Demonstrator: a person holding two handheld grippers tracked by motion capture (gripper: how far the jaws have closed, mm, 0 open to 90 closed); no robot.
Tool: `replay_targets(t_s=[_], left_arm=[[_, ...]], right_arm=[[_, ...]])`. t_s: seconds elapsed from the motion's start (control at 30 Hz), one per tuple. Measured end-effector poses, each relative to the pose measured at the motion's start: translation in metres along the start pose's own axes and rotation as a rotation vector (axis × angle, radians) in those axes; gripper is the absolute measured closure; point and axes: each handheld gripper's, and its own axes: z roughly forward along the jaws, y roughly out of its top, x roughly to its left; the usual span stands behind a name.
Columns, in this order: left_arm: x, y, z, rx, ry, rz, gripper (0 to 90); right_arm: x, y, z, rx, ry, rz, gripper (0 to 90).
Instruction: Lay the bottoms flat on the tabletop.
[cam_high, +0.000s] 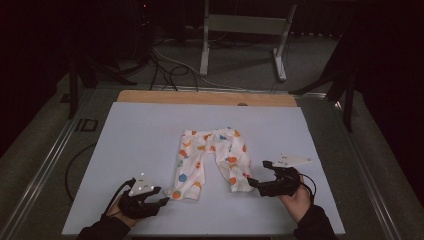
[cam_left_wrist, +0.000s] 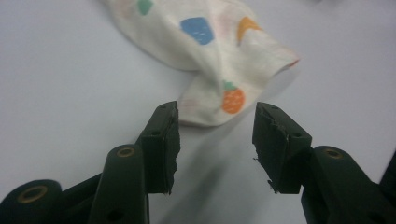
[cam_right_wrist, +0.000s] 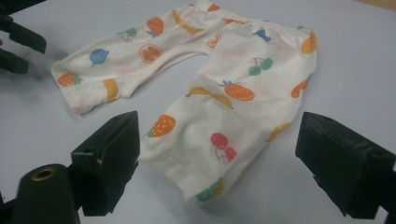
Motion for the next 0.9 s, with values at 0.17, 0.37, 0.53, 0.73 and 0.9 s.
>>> replay_targets(t_s=[0.17,0.37,0.53,0.73,0.9], left_arm=[[0.018,0.001,0.002,-0.022,-0.003,-0.035,59.2],[0.03,0.008,0.017,-0.009,-0.034,-0.071,62.0],[0.026,0.01,0.027,0.032,-0.051,-0.049,63.3],[0.014,0.009,0.032,0.09,-0.033,0.04,71.7],[0.011,0.011,0.031,0.132,-0.073,0.025,79.5]], right_arm=[[0.0,-0.001,0.002,0.006,0.001,0.0,13.9],[0.001,-0.001,0.005,0.016,0.004,-0.006,13.9],[0.002,-0.002,0.007,0.024,0.003,-0.014,13.8],[-0.001,-0.003,0.007,0.022,-0.002,-0.004,13.9],[-0.001,-0.003,0.005,0.018,-0.006,-0.007,13.9]])
